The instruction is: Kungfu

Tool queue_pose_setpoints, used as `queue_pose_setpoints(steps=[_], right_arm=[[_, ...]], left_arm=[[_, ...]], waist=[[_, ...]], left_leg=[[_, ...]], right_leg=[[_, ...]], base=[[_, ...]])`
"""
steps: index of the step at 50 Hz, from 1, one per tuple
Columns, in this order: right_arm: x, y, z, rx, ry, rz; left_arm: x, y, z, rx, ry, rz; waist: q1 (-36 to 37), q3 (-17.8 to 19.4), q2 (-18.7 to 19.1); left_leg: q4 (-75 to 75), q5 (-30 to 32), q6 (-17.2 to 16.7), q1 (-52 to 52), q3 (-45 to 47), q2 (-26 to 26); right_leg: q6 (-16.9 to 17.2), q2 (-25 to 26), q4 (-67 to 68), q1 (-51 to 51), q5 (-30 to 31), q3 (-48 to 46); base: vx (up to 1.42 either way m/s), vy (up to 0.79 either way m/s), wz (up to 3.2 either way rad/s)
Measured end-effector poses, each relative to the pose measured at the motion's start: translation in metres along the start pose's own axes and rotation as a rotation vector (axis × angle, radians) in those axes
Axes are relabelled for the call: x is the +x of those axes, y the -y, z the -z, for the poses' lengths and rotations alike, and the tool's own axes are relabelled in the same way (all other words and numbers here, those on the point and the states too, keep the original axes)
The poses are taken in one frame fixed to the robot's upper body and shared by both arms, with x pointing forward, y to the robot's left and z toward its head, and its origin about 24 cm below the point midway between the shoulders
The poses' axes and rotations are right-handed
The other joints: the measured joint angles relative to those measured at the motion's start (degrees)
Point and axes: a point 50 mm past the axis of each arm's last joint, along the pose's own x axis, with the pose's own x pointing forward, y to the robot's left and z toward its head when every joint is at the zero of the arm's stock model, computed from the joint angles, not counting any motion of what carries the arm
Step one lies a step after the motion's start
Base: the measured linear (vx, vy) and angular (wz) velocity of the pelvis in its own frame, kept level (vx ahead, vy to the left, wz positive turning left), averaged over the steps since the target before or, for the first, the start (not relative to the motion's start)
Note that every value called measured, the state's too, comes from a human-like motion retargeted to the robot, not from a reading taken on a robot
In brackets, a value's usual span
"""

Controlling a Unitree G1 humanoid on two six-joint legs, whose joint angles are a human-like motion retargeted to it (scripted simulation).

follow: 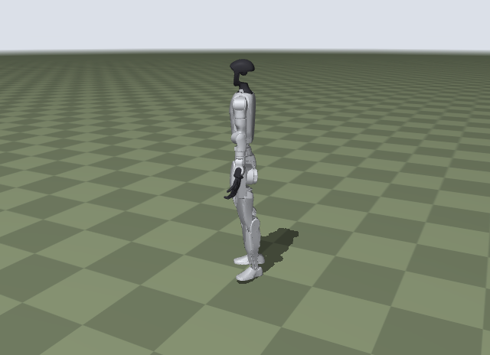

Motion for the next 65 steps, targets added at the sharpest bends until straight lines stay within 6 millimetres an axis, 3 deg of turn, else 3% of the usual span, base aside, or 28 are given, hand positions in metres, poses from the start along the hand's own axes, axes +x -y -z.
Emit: queue_pose_setpoints(steps=[5, 13, 26, 41, 49, 51, 53, 55, 56, 58, 60, 62, 65], right_arm=[[0.001, -0.006, -0.011, 0.252, 0.088, -0.061], [0.002, -0.006, -0.022, 0.434, 0.161, -0.073], [0.001, 0.002, -0.033, 0.426, 0.176, -0.072], [0.001, 0.009, -0.053, 0.541, 0.249, -0.055], [0.000, 0.009, -0.071, 0.525, 0.284, -0.065], [0.000, 0.010, -0.075, 0.489, 0.281, -0.064], [-0.001, 0.014, -0.080, 0.404, 0.268, -0.044], [-0.003, 0.023, -0.085, 0.208, 0.245, 0.017], [-0.005, 0.028, -0.090, 0.006, 0.237, 0.058], [-0.008, 0.034, -0.100, -0.512, 0.205, 0.124], [-0.010, 0.040, -0.109, -1.124, 0.127, 0.166], [-0.012, 0.042, -0.124, -1.730, -0.001, 0.178], [-0.015, 0.038, -0.147, -2.478, -0.178, 0.225]], left_arm=[[0.001, -0.001, -0.008, -0.242, 0.073, -0.033], [0.001, -0.007, -0.017, -0.284, 0.103, -0.055], [0.002, -0.008, -0.025, -0.252, 0.122, -0.066], [0.001, -0.019, -0.040, -0.303, 0.181, -0.147], [0.002, -0.018, -0.050, -0.278, 0.204, -0.135], [0.002, -0.018, -0.056, -0.216, 0.214, -0.120], [0.002, -0.020, -0.067, -0.047, 0.227, -0.106], [0.000, -0.022, -0.083, 0.291, 0.233, -0.087], [-0.001, -0.023, -0.095, 0.555, 0.239, -0.063], [-0.004, -0.024, -0.116, 1.147, 0.213, -0.006], [-0.005, -0.012, -0.130, 1.792, 0.142, 0.098], [-0.005, 0.012, -0.150, 2.414, 0.065, 0.188], [-0.005, 0.049, -0.164, 3.118, 0.104, 0.220]], waist=[[-0.10, 0.37, 0.16], [0.16, 0.84, 0.35], [0.37, 1.45, 0.65], [0.82, 1.35, 0.99], [1.10, 1.36, 1.44], [1.18, 1.47, 1.88], [1.24, 1.52, 2.53], [0.99, 1.16, 3.07], [0.21, 0.76, 3.17], [-0.91, 0.59, 3.29], [0.43, 1.78, 2.55], [1.13, 3.18, 1.70], [2.49, 3.18, 1.62]], left_leg=[[0.07, 0.18, 0.16, -0.26, -0.12, 0.01], [0.23, 0.49, 0.25, -0.62, 0.00, 0.16], [0.67, 0.96, 0.39, -1.18, -0.10, 0.38], [1.70, 0.66, -0.37, -1.82, -0.23, 0.71], [2.66, 0.57, -1.50, -2.58, 0.60, 1.45], [2.58, -0.88, -3.42, -2.77, 0.64, 1.89], [3.42, -4.90, -6.23, -3.50, -0.95, 2.50], [5.29, -8.46, -7.66, -5.65, -5.70, 2.81], [6.14, -9.68, -7.49, -7.26, -9.32, 2.23], [7.34, -11.52, -7.20, -9.55, -16.15, 0.56], [8.22, -12.41, -8.17, -9.87, -18.90, -0.63], [9.08, -11.75, -8.57, -9.25, -18.72, -1.49], [10.04, -8.98, -9.19, -8.84, -15.80, 0.15]], right_leg=[[-0.24, 0.07, -0.17, -0.12, 0.17, -0.13], [-0.41, 0.07, -0.03, -0.62, 0.53, 0.16], [-0.36, 0.04, 0.43, -1.02, 0.52, -0.49], [0.81, 0.05, 0.88, -1.32, -0.73, -1.61], [1.94, 0.01, 1.23, -1.70, -3.27, -2.57], [2.31, 0.53, 1.12, -1.69, -6.49, -3.05], [2.30, 1.65, 1.76, -2.06, -11.64, -2.07], [1.59, 2.97, 2.85, -3.38, -14.88, 2.16], [0.85, 4.00, 3.23, -4.45, -15.39, 5.54], [-0.34, 5.96, 4.07, -6.09, -15.07, 11.38], [-0.94, 6.00, 4.01, -6.09, -8.52, 12.90], [-0.98, 5.07, 2.36, -5.03, 0.17, 11.72], [-2.83, 5.77, 1.63, -3.87, 0.08, 11.09]], base=[[0.00, 0.00, 0.00], [-0.05, -0.03, -0.02], [-0.04, 0.01, 0.01], [-0.01, 0.07, 0.02], [-0.01, 0.02, 0.00], [0.00, 0.00, 0.00], [0.00, 0.00, 0.00], [-0.02, -0.02, 0.18], [-0.04, -0.04, 0.51], [0.00, -0.05, 0.42], [0.00, 0.00, 0.00], [0.00, 0.00, 0.00], [0.01, -0.01, 0.08]])
